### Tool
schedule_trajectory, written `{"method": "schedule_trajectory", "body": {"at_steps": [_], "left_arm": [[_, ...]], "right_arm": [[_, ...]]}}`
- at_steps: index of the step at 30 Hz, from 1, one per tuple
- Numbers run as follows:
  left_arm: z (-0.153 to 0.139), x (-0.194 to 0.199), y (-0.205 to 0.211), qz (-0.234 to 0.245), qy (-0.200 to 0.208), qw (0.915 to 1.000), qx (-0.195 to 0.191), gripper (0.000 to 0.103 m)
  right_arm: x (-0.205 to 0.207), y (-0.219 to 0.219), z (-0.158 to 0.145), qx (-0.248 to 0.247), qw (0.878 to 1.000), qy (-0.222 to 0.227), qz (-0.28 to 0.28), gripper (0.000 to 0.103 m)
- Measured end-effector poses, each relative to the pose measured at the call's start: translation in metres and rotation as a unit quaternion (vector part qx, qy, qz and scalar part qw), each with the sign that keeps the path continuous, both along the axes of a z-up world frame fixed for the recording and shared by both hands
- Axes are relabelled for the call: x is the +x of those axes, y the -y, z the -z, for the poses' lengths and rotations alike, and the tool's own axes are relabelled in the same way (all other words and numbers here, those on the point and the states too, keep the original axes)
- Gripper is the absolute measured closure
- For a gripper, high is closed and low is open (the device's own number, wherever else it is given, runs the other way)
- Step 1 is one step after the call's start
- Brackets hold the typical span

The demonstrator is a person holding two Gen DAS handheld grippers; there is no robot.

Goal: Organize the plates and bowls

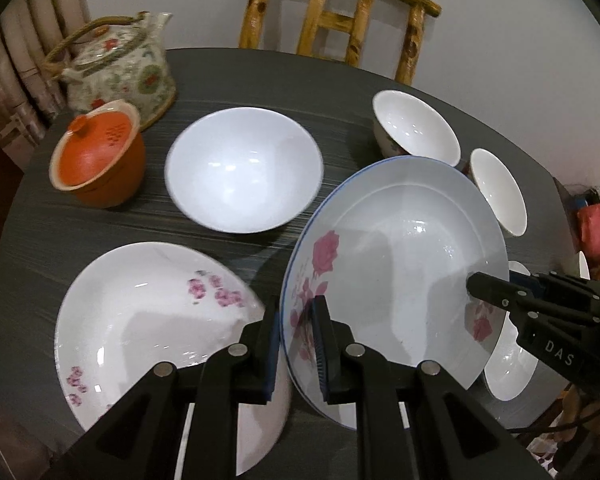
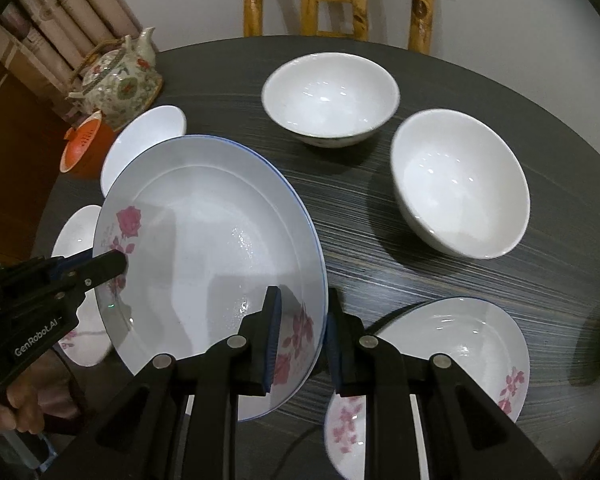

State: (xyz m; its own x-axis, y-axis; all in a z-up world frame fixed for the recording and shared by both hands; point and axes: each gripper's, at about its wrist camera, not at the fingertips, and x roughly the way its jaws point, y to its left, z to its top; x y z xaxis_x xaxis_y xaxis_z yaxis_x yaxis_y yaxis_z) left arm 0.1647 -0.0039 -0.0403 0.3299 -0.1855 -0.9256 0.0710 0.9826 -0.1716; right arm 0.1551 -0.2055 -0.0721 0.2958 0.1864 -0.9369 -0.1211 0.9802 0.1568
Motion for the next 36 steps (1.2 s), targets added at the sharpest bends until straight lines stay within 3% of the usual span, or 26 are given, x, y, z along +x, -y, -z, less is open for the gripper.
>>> {"method": "schedule_trajectory", "body": {"at_steps": [10, 20, 36], "left_arm": [[-0.016, -0.023, -0.067, -0.037, 0.007, 0.9993, 0.006, 0.088], [-0.009, -0.043, -0.136, -0.08, -0.002, 0.9965, 0.024, 0.087], [0.021, -0.046, -0.155, -0.089, -0.035, 0.9954, 0.008, 0.087]], "right_arm": [[-0.006, -0.059, -0.013, 0.004, 0.999, 0.005, -0.035, 0.083], [-0.014, -0.135, 0.002, 0.021, 0.997, -0.011, -0.074, 0.083], [-0.012, -0.165, 0.023, 0.01, 0.996, -0.027, -0.079, 0.083]]}}
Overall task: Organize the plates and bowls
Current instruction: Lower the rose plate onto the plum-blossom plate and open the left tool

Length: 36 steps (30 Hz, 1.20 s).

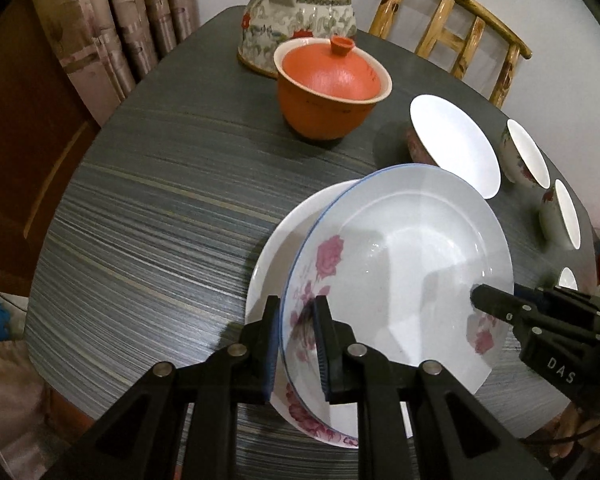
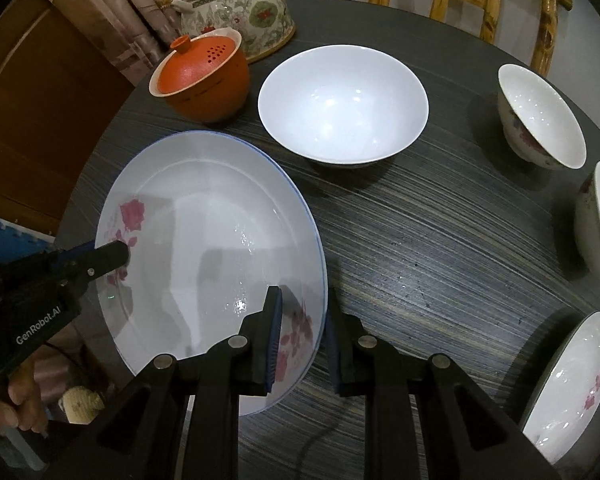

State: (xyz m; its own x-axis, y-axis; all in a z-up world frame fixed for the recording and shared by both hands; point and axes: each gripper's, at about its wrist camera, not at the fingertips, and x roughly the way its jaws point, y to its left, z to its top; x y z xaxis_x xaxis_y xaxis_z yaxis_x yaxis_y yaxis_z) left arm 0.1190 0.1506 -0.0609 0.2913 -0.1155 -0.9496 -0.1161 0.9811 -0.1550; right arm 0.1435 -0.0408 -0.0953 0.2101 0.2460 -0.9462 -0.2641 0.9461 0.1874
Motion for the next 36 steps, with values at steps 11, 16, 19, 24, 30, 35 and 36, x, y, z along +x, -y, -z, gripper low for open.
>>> {"method": "schedule_trajectory", "body": {"at_steps": [11, 16, 19, 24, 30, 35, 36], "left_arm": [[0.013, 0.002, -0.004, -0.001, -0.007, 1.0, -0.001, 0.087], [0.013, 0.003, -0.004, -0.002, -0.006, 1.0, -0.002, 0.087], [0.012, 0.003, -0.002, 0.003, -0.008, 1.0, 0.005, 0.087], [0.011, 0.005, 0.001, 0.003, -0.013, 0.9999, 0.009, 0.086], [0.01, 0.01, 0.008, 0.006, -0.019, 0.9994, 0.027, 0.085], [0.008, 0.014, 0.014, 0.013, -0.018, 0.9985, 0.05, 0.083], [0.008, 0.014, 0.015, 0.014, -0.018, 0.9984, 0.052, 0.082]], "right_arm": [[0.004, -0.006, 0.011, -0.012, 1.0, -0.01, 0.005, 0.083], [0.005, -0.006, 0.011, -0.016, 1.0, -0.009, 0.004, 0.082], [0.004, -0.007, 0.01, -0.02, 1.0, -0.007, 0.003, 0.081], [0.004, -0.011, 0.011, -0.018, 1.0, -0.009, -0.002, 0.076], [0.007, -0.01, 0.01, -0.018, 1.0, -0.01, -0.004, 0.075], [0.007, -0.01, 0.01, -0.017, 1.0, -0.008, -0.005, 0.074], [0.007, -0.01, 0.01, -0.017, 1.0, -0.008, -0.005, 0.074]]}}
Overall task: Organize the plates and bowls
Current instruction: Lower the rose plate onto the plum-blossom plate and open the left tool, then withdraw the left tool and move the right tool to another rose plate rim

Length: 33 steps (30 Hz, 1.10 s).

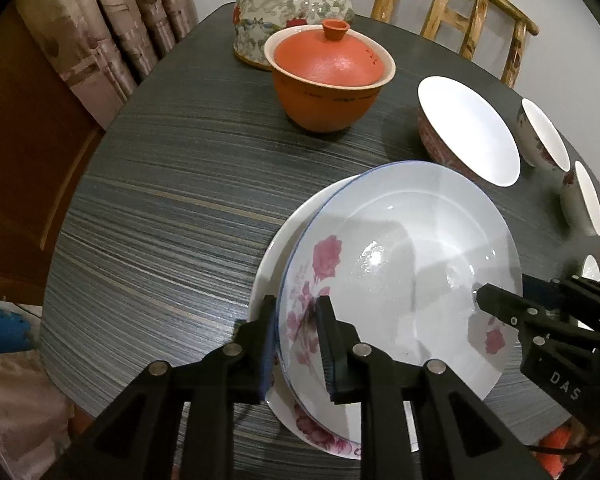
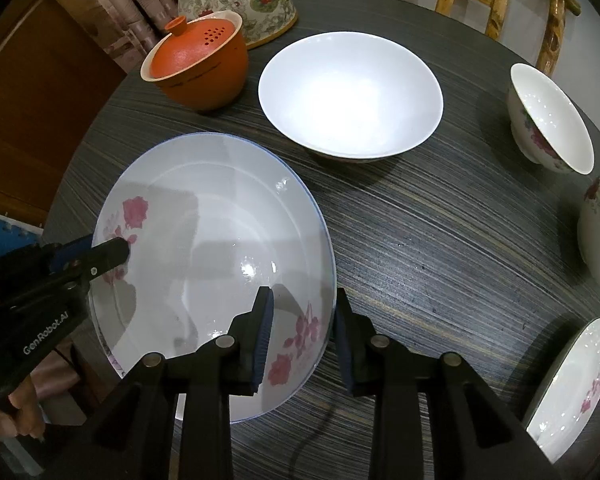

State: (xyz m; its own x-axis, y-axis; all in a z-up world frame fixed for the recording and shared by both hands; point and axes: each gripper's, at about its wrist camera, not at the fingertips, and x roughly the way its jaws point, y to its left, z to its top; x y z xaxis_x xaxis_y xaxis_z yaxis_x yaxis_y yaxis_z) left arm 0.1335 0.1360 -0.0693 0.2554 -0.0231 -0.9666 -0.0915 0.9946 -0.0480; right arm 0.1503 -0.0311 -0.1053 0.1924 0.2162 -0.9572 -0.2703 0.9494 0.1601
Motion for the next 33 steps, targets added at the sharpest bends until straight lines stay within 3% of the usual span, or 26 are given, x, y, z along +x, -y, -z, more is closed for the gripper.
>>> {"method": "schedule_trajectory", "body": {"at_steps": [8, 12, 15, 27, 33], "left_arm": [[-0.003, 0.008, 0.003, 0.0, -0.006, 1.0, 0.0, 0.071], [-0.014, 0.009, 0.005, -0.001, 0.012, 0.9998, 0.013, 0.056], [-0.026, 0.011, 0.011, 0.015, 0.037, 0.9987, 0.03, 0.056], [-0.04, 0.009, 0.037, 0.034, 0.054, 0.9976, 0.027, 0.056], [-0.046, 0.007, 0.065, 0.055, 0.064, 0.9962, 0.022, 0.056]], "right_arm": [[-0.001, 0.0, 0.0, 0.002, 1.0, 0.001, 0.0, 0.072], [-0.002, -0.001, -0.004, 0.004, 1.0, 0.004, -0.002, 0.071], [-0.002, -0.002, -0.006, 0.006, 1.0, 0.006, -0.005, 0.071], [-0.007, 0.0, -0.027, 0.017, 0.999, 0.03, -0.015, 0.071], [-0.013, 0.025, -0.031, 0.011, 0.999, 0.04, -0.003, 0.071]]}}
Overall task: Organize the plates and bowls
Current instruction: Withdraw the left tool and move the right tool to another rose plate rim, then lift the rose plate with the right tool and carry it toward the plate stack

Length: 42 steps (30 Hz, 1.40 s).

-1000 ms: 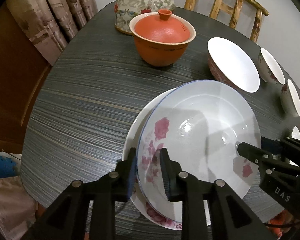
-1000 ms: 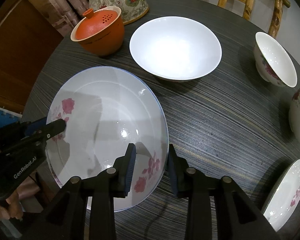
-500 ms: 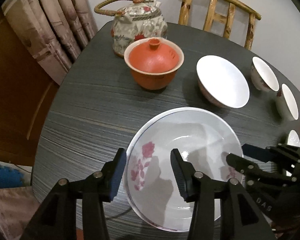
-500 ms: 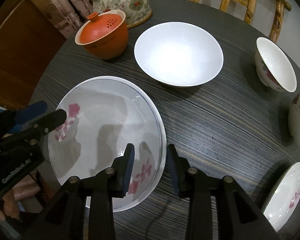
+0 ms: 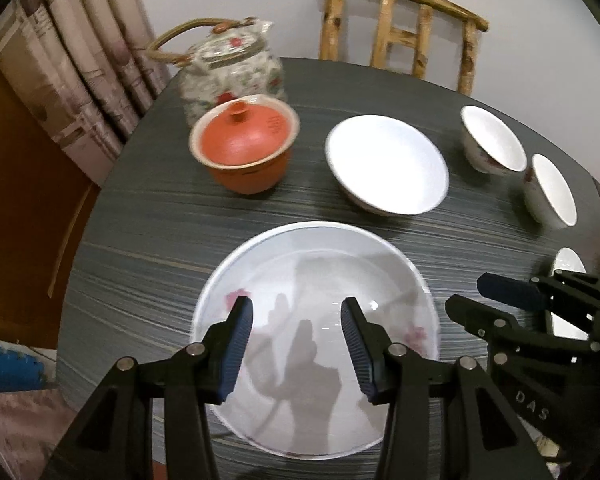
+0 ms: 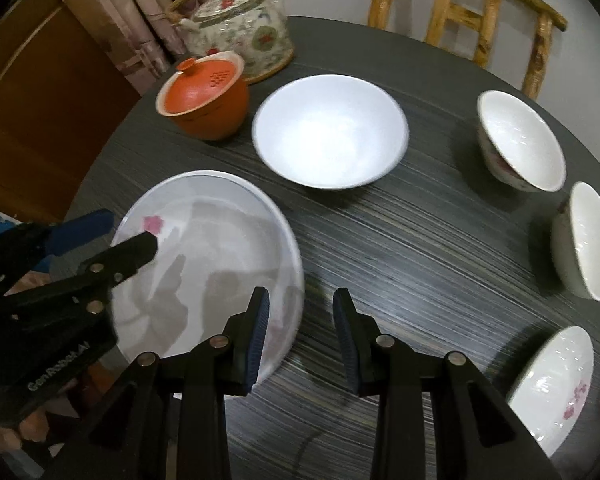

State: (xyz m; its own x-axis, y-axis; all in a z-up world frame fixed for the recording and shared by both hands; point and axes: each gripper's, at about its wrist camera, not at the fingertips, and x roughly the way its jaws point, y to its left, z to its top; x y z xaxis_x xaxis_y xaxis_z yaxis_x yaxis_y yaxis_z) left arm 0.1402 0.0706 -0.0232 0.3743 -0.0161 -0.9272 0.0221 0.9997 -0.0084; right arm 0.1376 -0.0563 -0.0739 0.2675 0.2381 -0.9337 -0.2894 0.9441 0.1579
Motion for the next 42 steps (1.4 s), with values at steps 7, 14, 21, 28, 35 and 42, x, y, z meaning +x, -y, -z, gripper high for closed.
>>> {"method": "schedule_trajectory", "body": {"at_steps": [7, 14, 21, 28, 35, 42], "left_arm": [[-0.002, -0.003, 0.04, 0.028, 0.003, 0.9996, -0.007, 0.056], [-0.003, -0.004, 0.081, 0.054, 0.003, 0.9984, -0.011, 0.056], [-0.002, -0.006, 0.125, 0.082, -0.003, 0.9963, -0.024, 0.056], [0.002, -0.008, 0.164, 0.105, -0.011, 0.9936, -0.039, 0.056], [0.004, -0.008, 0.187, 0.113, -0.015, 0.9924, -0.045, 0.056], [0.012, -0.004, 0.201, 0.106, -0.029, 0.9924, -0.055, 0.056]], "right_arm": [[-0.004, 0.049, -0.001, -0.005, 1.0, 0.004, 0.023, 0.071], [-0.012, 0.095, -0.002, -0.021, 0.999, 0.011, 0.033, 0.071], [-0.015, 0.145, -0.002, -0.045, 0.998, 0.009, 0.046, 0.071], [-0.022, 0.185, -0.001, -0.053, 0.997, 0.005, 0.065, 0.071], [-0.023, 0.205, 0.005, -0.046, 0.996, -0.004, 0.073, 0.071], [-0.019, 0.224, 0.01, -0.044, 0.996, -0.012, 0.073, 0.071]]}}
